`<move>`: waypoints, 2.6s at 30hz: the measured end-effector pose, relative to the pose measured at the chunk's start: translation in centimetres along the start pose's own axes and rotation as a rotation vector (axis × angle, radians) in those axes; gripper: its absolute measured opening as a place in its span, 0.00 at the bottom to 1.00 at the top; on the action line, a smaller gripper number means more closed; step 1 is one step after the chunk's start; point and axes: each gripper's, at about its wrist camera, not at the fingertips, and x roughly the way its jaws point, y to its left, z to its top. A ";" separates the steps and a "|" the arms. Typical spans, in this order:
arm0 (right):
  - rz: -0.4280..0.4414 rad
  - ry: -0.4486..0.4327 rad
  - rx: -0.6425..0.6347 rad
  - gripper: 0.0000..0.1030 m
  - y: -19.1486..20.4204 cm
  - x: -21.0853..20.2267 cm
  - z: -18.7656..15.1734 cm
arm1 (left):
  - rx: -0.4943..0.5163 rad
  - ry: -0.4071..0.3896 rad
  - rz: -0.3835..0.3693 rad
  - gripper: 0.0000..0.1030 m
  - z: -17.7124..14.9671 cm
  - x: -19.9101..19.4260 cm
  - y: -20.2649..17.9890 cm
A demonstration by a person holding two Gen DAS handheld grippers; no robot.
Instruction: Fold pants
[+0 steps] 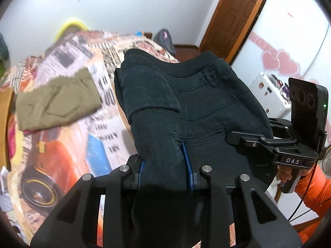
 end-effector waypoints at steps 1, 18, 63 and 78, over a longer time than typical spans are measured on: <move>0.000 -0.007 -0.008 0.24 0.2 -0.1 0.4 | 0.000 -0.014 0.006 0.30 0.3 -0.5 0.2; 0.034 -0.102 -0.219 0.24 6.3 4.9 11.2 | -0.038 -0.211 0.202 0.30 5.7 -6.9 8.5; -0.138 0.178 -0.076 0.41 1.4 29.3 15.6 | -0.222 0.001 0.464 0.53 8.6 12.0 35.3; -0.184 -0.065 -0.151 0.41 5.6 11.3 15.1 | -0.154 -0.204 0.521 0.53 5.2 -3.4 23.7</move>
